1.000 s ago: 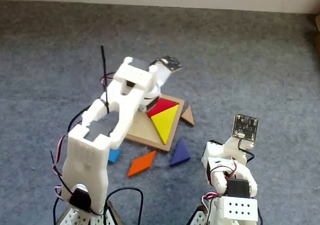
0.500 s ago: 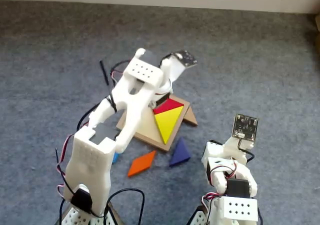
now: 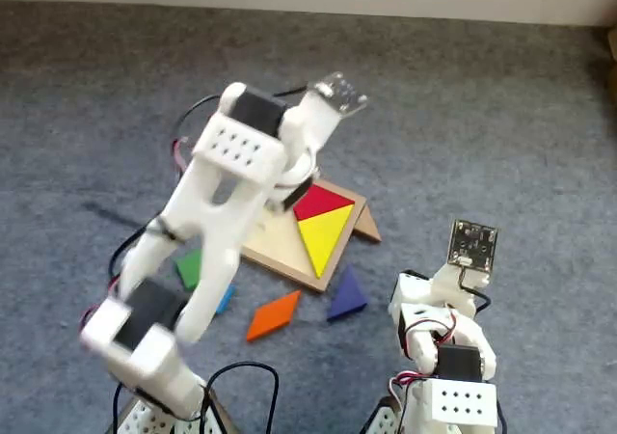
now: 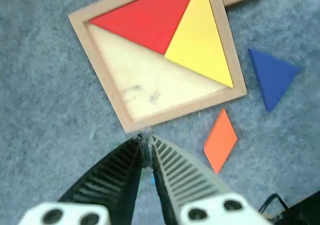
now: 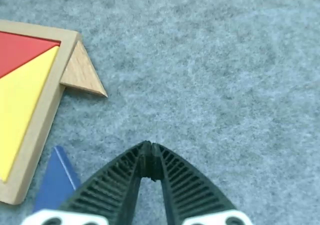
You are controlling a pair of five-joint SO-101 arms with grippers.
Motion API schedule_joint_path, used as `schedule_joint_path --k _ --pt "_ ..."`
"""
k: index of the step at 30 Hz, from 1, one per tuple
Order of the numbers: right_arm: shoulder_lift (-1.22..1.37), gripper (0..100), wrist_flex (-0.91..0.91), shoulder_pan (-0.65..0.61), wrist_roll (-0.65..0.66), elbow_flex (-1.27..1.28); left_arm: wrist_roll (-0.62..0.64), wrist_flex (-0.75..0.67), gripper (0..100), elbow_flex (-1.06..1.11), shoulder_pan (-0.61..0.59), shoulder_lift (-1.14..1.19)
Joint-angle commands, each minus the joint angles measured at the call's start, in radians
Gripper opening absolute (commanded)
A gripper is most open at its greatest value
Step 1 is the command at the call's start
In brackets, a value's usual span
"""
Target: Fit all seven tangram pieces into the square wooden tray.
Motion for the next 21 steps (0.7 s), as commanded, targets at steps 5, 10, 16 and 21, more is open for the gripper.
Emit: schedule_joint_path --k 5,10,16,21 --pt "-0.021 1.2 -0.013 0.012 0.011 0.102 -0.032 -0.218 6 0.578 -0.180 -0.469" --pt "-0.021 1.2 -0.013 0.012 0.011 0.102 -0.170 -0.288 25 0.820 -0.323 -0.599" --pt "-0.021 1.2 -0.013 0.012 0.009 0.102 -0.364 -0.425 25 0.980 -0.463 -0.613" --pt "-0.021 1.2 -0.013 0.012 0.009 0.102 -0.445 -0.588 25 1.096 -0.490 -0.613"
